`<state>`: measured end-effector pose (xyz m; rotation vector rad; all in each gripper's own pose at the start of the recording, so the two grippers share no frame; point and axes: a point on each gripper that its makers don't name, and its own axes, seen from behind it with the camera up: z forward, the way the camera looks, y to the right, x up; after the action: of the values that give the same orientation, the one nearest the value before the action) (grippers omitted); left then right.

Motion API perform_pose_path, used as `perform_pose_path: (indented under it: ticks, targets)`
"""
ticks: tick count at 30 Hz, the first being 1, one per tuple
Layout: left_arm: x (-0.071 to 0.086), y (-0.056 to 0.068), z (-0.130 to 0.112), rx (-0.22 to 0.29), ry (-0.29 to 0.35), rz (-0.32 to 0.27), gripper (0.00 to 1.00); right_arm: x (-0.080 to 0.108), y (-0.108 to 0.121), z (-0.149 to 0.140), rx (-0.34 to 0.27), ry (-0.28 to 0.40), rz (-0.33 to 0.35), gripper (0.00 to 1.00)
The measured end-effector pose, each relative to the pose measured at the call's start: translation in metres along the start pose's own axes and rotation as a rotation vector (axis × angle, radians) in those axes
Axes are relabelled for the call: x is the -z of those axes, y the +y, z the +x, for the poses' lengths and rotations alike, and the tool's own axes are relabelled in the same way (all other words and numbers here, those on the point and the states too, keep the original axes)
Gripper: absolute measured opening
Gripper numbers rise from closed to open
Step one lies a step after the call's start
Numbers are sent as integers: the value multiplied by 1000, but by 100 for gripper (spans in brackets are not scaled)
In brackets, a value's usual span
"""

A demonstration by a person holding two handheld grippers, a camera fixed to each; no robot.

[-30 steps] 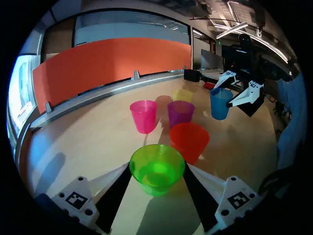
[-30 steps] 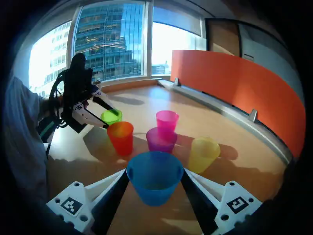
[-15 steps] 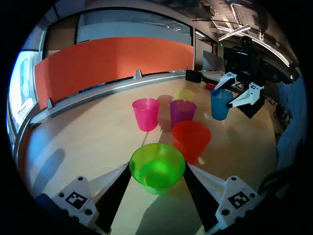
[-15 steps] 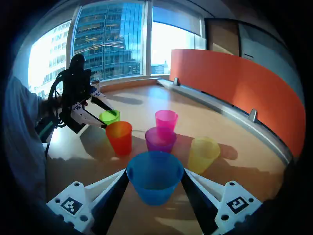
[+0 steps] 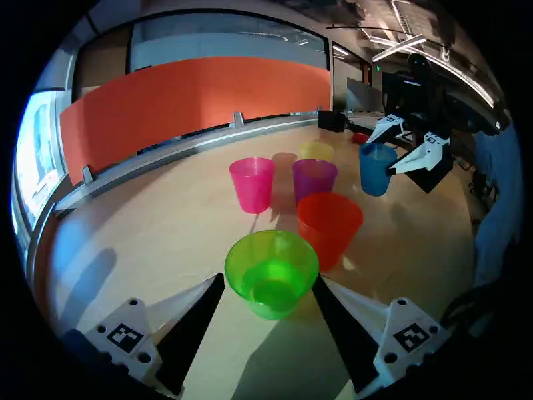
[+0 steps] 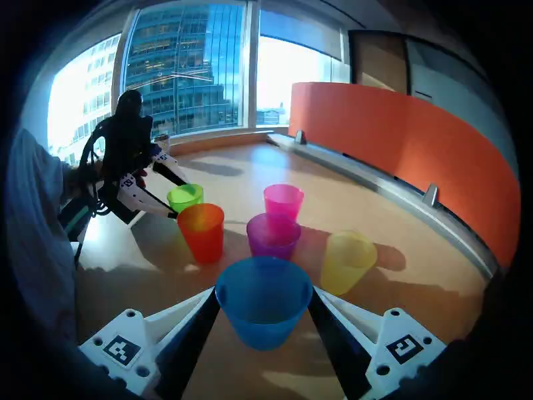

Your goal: Pour water

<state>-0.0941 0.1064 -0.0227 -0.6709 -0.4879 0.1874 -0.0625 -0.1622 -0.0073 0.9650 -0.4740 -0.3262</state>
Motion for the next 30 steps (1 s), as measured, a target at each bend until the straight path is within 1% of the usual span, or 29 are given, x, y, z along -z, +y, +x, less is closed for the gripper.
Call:
perform_pose_path:
  ticks: [11,19,24,30]
  targets:
    - [11,1,-8,13,-12,7,98,-10,0,-17,-15,-13,-3,93]
    - [14,0,-11,15,-13,13,98,-15,1,-29,-22,-21,-13,93]
    - [15,1,-11,15,-12,9,98,-15,1,-29,-26,-17,-18,93]
    - [15,2,-10,11,-11,7,98,-12,0,-36,-17,-33,-20,94]
